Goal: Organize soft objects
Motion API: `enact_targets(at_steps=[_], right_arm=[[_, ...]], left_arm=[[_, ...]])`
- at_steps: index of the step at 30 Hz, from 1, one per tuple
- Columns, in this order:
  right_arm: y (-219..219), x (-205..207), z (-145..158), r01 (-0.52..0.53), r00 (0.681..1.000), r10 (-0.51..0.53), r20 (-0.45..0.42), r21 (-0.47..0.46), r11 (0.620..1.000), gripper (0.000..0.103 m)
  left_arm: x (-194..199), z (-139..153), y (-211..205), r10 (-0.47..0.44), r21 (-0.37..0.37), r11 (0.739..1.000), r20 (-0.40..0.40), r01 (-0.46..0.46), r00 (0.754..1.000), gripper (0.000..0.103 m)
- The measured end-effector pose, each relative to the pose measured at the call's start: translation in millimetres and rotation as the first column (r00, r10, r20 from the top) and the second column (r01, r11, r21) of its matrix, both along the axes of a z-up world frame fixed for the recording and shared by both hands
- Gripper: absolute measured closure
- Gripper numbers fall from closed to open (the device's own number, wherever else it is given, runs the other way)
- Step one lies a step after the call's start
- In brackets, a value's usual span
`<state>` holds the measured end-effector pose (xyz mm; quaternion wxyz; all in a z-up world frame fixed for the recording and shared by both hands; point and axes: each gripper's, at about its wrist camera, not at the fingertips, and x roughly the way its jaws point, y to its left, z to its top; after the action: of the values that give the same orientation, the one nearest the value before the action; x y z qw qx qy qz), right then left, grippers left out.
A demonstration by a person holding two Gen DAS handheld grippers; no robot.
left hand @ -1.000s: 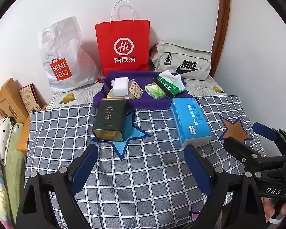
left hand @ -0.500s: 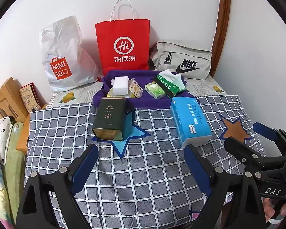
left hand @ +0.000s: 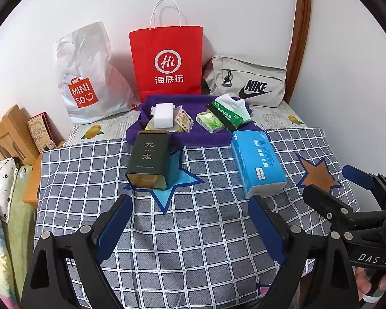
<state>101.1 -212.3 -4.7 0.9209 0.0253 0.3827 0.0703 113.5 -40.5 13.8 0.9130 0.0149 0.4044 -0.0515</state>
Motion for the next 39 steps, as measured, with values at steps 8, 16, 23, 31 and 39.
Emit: enact_targets(at_steps=[8,16,23,31,39], right_arm=[[-0.2,-0.6,-0.7,0.001,1.000,-0.001,0.000,-0.003,1.000,0.000],[-0.9,-0.1,-0.6,0.002,1.000,-0.002,-0.001,-0.004,1.000,0.000],[-1.1,0.0,-0.5,0.005,1.000,-0.005,0.000,-0.008,1.000,0.000],[-0.1,0.3,-0.5,0.006,1.000,-0.006,-0.001,-0.008,1.000,0.000],[-0.2,0.4,-1.4,0.003,1.000,-0.003,-0.003,-0.003,1.000,0.000]], left_arm=[[-0.5,0.3,0.7,0.001,0.001,1.000,-0.001,-0.001,1.000,0.012],[-0.3,0.2,1.3,0.002,0.005,1.000,0.000,-0.002,1.000,0.012],[0.1,0.1,1.7,0.001,0.006,1.000,-0.001,-0.001,1.000,0.012],[0.8,0.3,1.4,0.000,0.006,1.000,-0.002,0.000,1.000,0.012],[0.5,0.1,1.9,0.001,0.007,1.000,-0.002,-0.001,1.000,0.012]])
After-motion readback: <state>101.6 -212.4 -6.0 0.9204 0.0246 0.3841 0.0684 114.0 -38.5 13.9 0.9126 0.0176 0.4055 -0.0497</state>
